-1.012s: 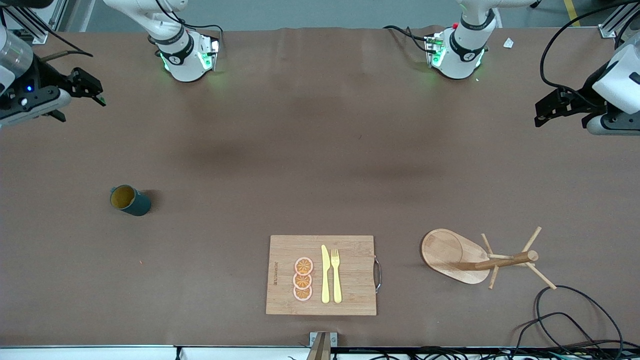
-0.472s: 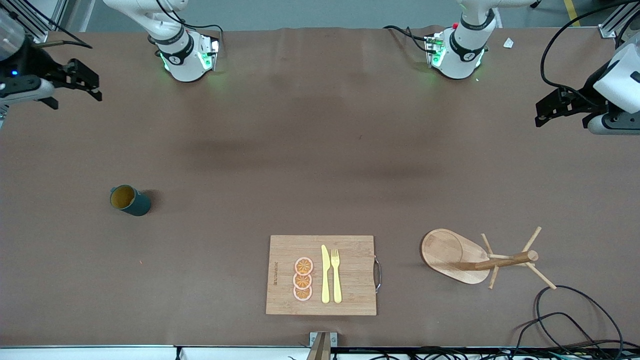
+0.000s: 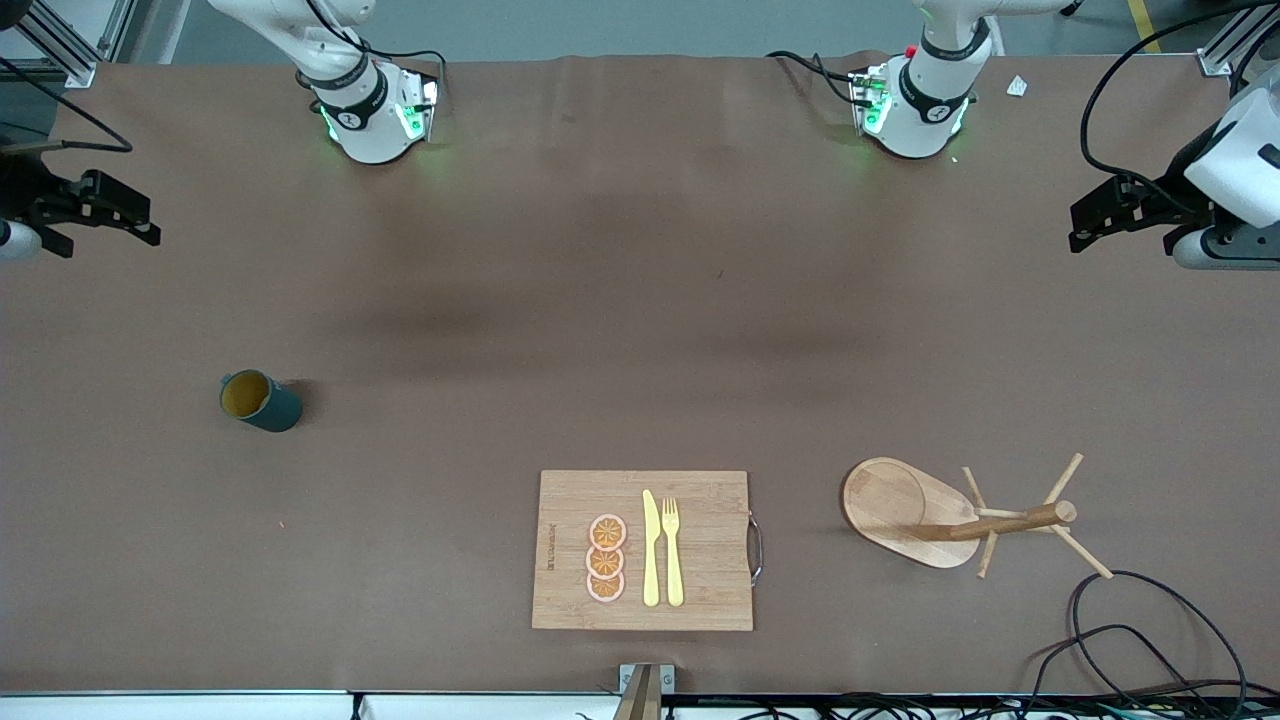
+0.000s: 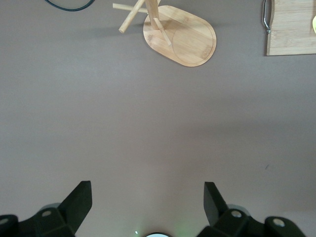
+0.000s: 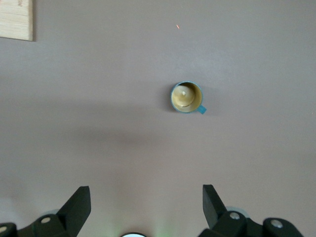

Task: Transfer cup from left to right arm and place

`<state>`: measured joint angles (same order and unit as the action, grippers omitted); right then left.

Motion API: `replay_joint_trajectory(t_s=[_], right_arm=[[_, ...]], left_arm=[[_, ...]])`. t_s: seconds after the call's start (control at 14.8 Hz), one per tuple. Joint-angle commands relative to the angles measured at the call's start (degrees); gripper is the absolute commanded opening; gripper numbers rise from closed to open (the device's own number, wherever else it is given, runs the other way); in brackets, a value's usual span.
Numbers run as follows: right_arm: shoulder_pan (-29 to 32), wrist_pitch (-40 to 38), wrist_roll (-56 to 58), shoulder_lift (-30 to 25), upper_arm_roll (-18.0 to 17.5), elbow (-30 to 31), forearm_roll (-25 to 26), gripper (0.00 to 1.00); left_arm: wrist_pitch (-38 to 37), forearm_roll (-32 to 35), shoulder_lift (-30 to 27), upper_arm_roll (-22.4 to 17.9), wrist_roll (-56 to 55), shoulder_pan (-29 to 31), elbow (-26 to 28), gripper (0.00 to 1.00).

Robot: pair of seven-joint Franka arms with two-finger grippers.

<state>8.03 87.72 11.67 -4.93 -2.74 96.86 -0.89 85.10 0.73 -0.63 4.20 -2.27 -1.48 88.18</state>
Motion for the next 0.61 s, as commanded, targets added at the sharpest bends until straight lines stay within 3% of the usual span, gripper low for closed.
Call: replay_joint_trajectory(t_s=[0.0,0.34,0.54], right_arm=[[1.8,-0.3,-0.5,-0.7,-0.7,2.1,-0.3,1.0],[1.7,2.7,-0.6,-4.0,-0.8,7.9,-2.5,1.0],[1.8,2.4,-0.3,-4.4,-0.6,8.3,-3.9,1.0]], left_arm=[[-1.0,0.1,0.4,0.1,0.2,0.1,-1.2,1.0],[-1.0,0.1,0.4,0.0,0.2,0.0,-1.3,1.0],[-1.1,0.1,0.4,0.0,-0.2,0.0,-1.2,1.0]])
